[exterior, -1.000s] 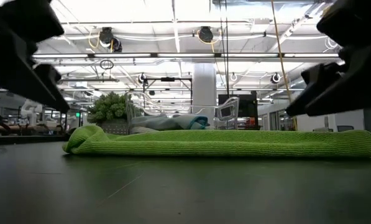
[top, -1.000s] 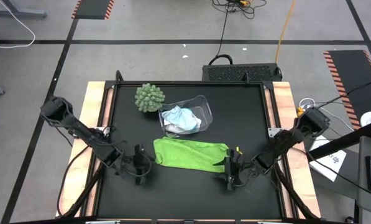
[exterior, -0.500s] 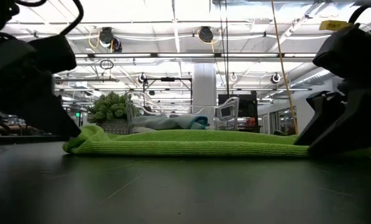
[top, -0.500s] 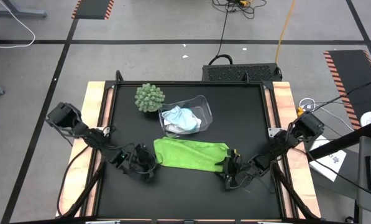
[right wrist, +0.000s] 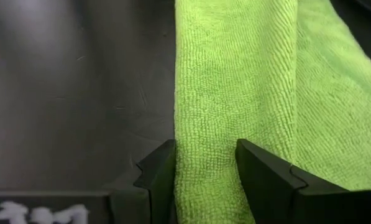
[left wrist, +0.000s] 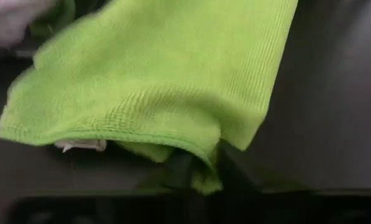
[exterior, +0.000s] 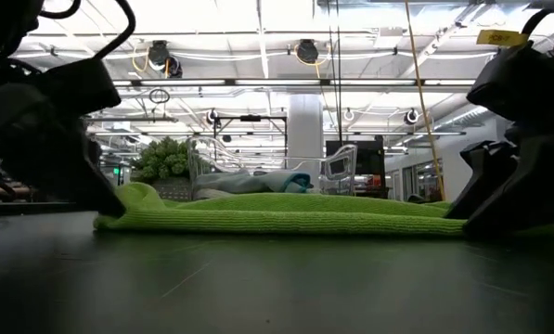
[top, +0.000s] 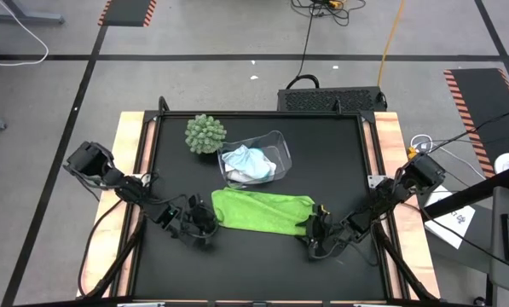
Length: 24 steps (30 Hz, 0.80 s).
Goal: Fold microfiber towels
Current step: Fold the green towel
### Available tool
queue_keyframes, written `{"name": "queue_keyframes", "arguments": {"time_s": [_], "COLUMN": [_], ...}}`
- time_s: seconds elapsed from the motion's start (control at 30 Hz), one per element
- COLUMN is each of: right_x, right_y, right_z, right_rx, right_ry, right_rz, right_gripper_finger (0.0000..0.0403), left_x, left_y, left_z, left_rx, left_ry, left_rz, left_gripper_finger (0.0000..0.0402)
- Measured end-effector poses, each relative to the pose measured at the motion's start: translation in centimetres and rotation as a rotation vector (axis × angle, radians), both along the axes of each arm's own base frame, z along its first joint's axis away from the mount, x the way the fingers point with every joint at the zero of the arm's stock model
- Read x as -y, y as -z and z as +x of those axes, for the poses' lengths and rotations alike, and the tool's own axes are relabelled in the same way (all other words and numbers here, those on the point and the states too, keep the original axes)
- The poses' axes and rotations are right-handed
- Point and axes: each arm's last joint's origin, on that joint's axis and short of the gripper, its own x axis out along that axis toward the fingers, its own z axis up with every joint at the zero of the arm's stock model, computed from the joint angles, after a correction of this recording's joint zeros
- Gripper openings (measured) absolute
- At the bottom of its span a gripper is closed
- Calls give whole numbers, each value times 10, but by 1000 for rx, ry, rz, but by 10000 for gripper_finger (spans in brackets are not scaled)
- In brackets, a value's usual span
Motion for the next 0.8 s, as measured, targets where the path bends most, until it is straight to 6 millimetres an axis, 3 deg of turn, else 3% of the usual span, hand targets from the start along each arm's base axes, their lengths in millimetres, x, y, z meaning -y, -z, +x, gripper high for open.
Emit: {"name": "queue_keyframes", "arguments": {"time_s": [0.07,0.1,0.3,0.57,0.8], "right_x": [1,1,2,2,2], "right_y": [1,2,2,3,4], "right_z": [-1,-2,-3,-3,-4], "right_rx": [-15,-20,-29,-46,-51], "right_ry": [26,38,52,45,44], "right_rz": [17,25,34,47,48], "right_gripper_finger": [160,160,160,160,160], "left_x": [-1,-2,-6,-10,-9], "left_y": [3,3,-1,-25,-38], "left_z": [-2,-3,-13,-31,-34], "left_rx": [-46,-60,-134,-150,-134], "left_ry": [11,4,-31,0,119], "left_rz": [-13,-22,-32,-43,-97], "left_gripper_finger": [23,15,9,11,14]}}
